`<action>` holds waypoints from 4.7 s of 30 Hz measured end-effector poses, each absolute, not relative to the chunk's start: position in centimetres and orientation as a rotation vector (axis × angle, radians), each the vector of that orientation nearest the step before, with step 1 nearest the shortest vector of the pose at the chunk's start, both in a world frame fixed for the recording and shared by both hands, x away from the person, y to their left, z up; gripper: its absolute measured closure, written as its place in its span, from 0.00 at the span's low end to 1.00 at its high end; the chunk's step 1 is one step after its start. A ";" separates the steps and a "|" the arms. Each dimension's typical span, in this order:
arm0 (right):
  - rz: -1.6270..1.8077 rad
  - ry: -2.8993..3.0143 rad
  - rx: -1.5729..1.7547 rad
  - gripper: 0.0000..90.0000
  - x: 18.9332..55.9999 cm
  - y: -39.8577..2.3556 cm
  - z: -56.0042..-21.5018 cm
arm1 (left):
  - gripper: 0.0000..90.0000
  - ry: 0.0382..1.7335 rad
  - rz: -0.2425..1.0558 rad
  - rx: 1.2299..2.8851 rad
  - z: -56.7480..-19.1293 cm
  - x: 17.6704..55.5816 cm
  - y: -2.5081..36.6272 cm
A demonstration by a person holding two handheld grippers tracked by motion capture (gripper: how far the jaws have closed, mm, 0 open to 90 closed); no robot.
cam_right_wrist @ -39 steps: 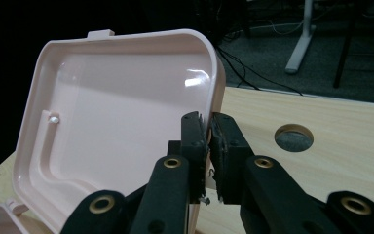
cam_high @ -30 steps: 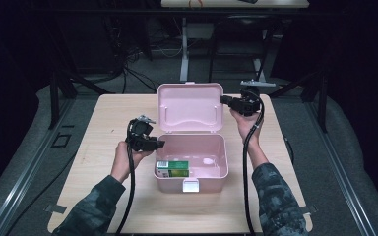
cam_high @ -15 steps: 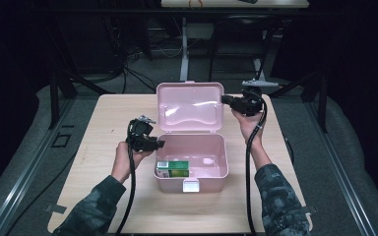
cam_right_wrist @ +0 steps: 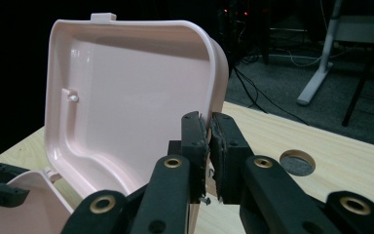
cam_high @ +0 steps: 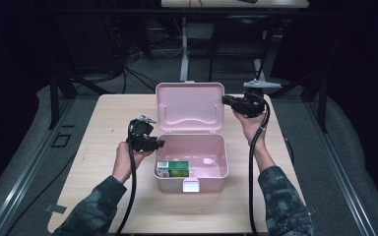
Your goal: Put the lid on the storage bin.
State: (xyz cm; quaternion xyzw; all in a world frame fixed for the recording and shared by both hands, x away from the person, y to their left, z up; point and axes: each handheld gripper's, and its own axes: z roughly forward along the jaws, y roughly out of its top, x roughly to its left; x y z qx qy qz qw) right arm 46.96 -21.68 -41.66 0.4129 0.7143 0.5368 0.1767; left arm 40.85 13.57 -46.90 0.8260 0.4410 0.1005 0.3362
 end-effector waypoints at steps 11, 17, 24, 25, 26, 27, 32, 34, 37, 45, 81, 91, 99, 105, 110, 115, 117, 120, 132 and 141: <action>1.520 2.047 1.100 0.94 46.3 -21.9 -41.2 | 0.80 1.166 0.270 2.147 -46.9 40.8 13.5; 1.516 2.059 1.065 0.94 45.9 -22.1 -41.0 | 0.80 1.172 0.274 2.145 -46.9 40.9 13.4; 1.534 2.071 1.036 0.94 45.5 -22.4 -40.9 | 0.81 1.186 0.306 2.154 -46.9 40.7 13.0; 1.530 2.070 1.034 0.94 45.4 -22.4 -40.8 | 0.81 1.187 0.302 2.152 -46.9 40.8 13.1; 1.536 2.069 1.031 0.94 45.3 -22.4 -40.9 | 0.81 1.187 0.299 2.150 -46.9 40.8 13.1; 1.541 2.068 1.025 0.94 45.3 -22.5 -40.9 | 0.81 1.188 0.299 2.149 -46.9 40.8 13.1; 1.557 2.065 1.017 0.94 44.8 -22.8 -41.0 | 0.81 1.190 0.304 2.144 -47.0 40.7 13.0; 1.550 2.068 1.011 0.94 44.6 -22.9 -40.9 | 0.82 1.189 0.302 2.142 -47.0 40.7 13.0; 1.539 2.077 0.991 0.93 44.1 -23.0 -40.7 | 0.82 1.190 0.298 2.137 -47.0 40.7 12.9; 1.528 2.092 0.950 0.92 43.2 -23.4 -40.5 | 0.83 1.185 0.303 2.137 -47.0 40.6 12.7; 1.536 2.098 0.837 0.89 41.1 -23.9 -40.2 | 0.85 1.172 0.356 2.140 -47.2 40.3 12.4; 1.545 2.113 0.773 0.92 40.0 -24.0 -40.1 | 0.86 1.156 0.389 2.161 -47.2 40.2 12.2; 1.539 1.943 1.072 0.45 42.6 -24.8 -41.8 | 0.85 1.153 0.367 2.148 -47.3 40.3 12.3; 1.589 2.122 1.653 0.84 49.5 -23.7 -48.9 | 0.86 1.154 0.366 2.147 -47.3 40.3 12.3; 1.437 2.152 1.677 0.87 50.3 -21.8 -49.9 | 0.86 1.146 0.362 2.149 -47.4 40.3 12.3; 1.264 2.068 1.599 0.69 50.4 -21.7 -48.6 | 0.85 1.146 0.361 2.151 -47.4 40.3 12.3; 1.205 2.036 1.590 0.68 50.5 -22.0 -48.2 | 0.85 1.145 0.361 2.152 -47.4 40.3 12.3; 1.140 2.058 1.651 0.67 51.1 -22.4 -49.2 | 0.85 1.144 0.365 2.151 -47.4 40.3 12.3; 1.125 2.091 1.677 0.83 52.7 -21.2 -50.7 | 0.85 1.133 0.353 2.156 -47.4 40.4 12.4; 1.146 2.030 1.620 0.87 52.3 -20.9 -49.3 | 0.85 1.133 0.358 2.159 -47.4 40.3 12.3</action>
